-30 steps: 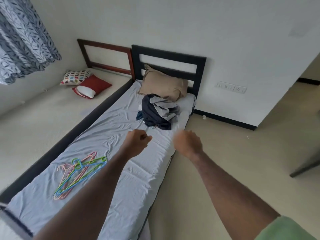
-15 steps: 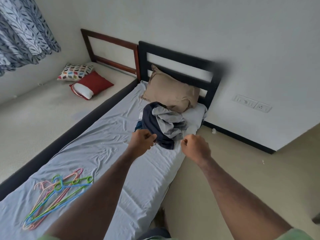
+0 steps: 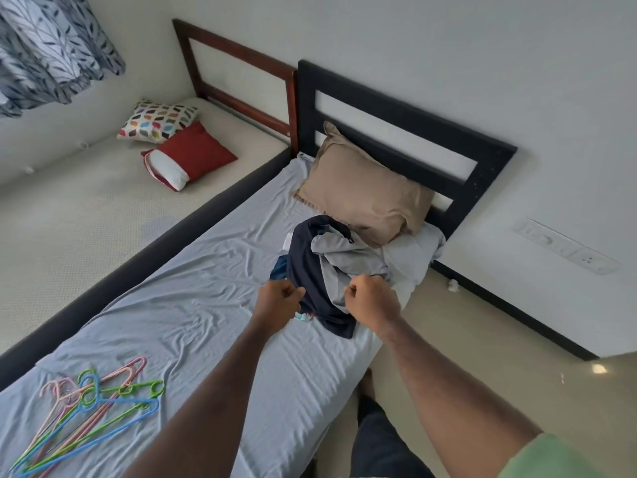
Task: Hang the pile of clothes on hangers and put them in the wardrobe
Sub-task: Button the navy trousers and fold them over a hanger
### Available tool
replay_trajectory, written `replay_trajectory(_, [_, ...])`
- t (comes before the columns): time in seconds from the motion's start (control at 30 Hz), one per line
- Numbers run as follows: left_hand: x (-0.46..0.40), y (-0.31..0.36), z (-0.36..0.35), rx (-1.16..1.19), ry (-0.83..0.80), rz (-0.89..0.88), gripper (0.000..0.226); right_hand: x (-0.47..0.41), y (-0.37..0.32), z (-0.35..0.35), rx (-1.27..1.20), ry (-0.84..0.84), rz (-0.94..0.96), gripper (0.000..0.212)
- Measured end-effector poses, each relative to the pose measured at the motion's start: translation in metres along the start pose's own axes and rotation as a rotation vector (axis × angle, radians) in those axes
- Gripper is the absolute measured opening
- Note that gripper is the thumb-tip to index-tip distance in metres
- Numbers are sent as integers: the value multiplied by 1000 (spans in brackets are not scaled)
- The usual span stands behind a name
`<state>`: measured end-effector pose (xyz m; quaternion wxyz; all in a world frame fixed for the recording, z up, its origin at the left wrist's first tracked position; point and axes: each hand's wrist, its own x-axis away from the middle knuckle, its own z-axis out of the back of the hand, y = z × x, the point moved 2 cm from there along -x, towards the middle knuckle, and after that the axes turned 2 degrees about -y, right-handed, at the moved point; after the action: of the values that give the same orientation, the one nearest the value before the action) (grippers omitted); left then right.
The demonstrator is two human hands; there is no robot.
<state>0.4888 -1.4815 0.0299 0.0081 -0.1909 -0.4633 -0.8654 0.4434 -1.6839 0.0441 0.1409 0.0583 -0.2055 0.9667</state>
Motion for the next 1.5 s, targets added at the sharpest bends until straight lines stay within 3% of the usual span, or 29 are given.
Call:
replay_trajectory(0.13, [-59, -1, -21, 6, 35, 118, 34, -80, 10, -16, -4, -81, 83, 30])
replay_trajectory(0.3, [-133, 15, -39, 39, 94, 258, 39, -180, 32, -33, -38, -177, 176, 48])
replay_trajectory(0.5, [-217, 17, -41, 60, 133, 351, 35, -279, 27, -80, -56, -317, 229, 39])
replay_trajectory(0.73, [-277, -18, -48, 92, 171, 416, 35, -384, 2, -158, -288, -478, -10, 23])
replay_trajectory(0.83, [-292, -34, -53, 117, 150, 473, 28, -427, -6, -192, -328, -552, -154, 22])
replay_trajectory(0.9, [-299, -40, -55, 115, 125, 482, 27, -453, -5, -212, -311, -533, -233, 32])
replay_trajectory(0.97, [-308, -46, -55, 118, 96, 494, 26, -469, -5, -226, -275, -522, -283, 38])
replay_trajectory(1.07, [-318, -56, -53, 120, 70, 522, 27, -476, -5, -241, -235, -558, -356, 20])
replay_trajectory(1.2, [-326, -65, -53, 143, 60, 545, 25, -481, 4, -263, -240, -567, -382, 19])
replay_trajectory(1.37, [-315, -69, -61, 176, 33, 588, 30, -476, 2, -259, -325, -515, -197, 26])
replay_trajectory(1.43, [-305, -67, -65, 200, -4, 594, 30, -469, -2, -245, -440, -505, -162, 26])
replay_trajectory(1.5, [-293, -59, -69, 253, -39, 597, 28, -460, -5, -219, -725, -519, -267, 22])
